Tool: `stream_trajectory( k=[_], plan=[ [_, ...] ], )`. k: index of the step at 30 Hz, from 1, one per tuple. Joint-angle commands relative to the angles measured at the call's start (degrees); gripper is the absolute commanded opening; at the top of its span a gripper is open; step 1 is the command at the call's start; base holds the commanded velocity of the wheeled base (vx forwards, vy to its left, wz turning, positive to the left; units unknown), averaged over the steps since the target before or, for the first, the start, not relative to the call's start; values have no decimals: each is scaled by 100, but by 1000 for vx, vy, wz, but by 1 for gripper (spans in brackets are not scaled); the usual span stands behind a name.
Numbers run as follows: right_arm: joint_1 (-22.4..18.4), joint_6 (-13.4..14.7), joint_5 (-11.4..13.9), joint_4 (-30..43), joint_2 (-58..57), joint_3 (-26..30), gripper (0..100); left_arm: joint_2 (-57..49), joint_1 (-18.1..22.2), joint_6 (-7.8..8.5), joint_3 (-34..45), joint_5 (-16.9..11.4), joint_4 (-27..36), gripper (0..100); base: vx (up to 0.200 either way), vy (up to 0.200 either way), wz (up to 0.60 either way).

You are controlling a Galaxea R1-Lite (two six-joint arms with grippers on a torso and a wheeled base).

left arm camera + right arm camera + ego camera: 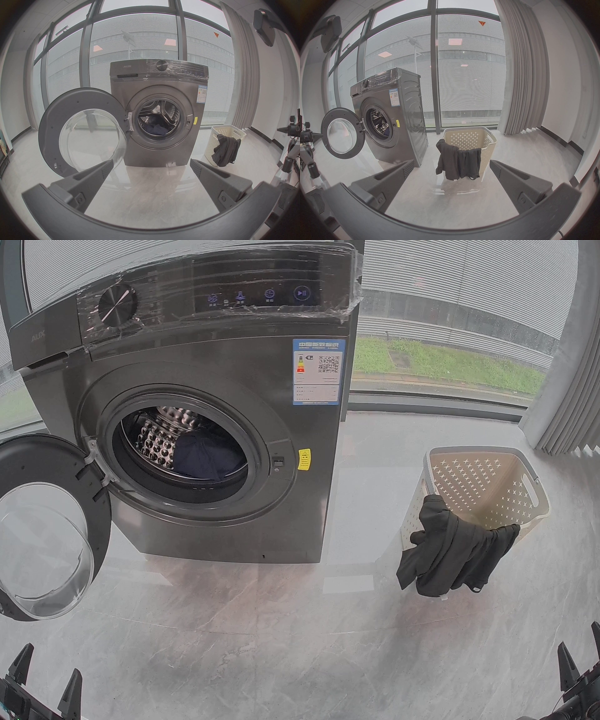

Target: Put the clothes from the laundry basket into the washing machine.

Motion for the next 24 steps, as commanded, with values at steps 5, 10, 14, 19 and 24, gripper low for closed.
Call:
stream_trajectory(
  k=[5,10,14,19,24],
  plan=[
    [-4,0,0,-7,-73,101,100,-71,-1,-21,92,3,2,100,0,-200,0],
    [-4,0,0,-7,-73,101,100,-71,-10,-39,84,-32,2,100,0,-200,0],
    [-4,0,0,2,-73,101,100,-71,-10,-109,84,-32,11,100,0,-200,0],
    [-4,0,0,-7,-73,101,100,-62,-10,-127,84,-24,11,100,0,-200,0],
    [-4,0,0,2,-73,101,100,-62,-10,-127,84,-24,11,100,0,-200,0]
  ],
)
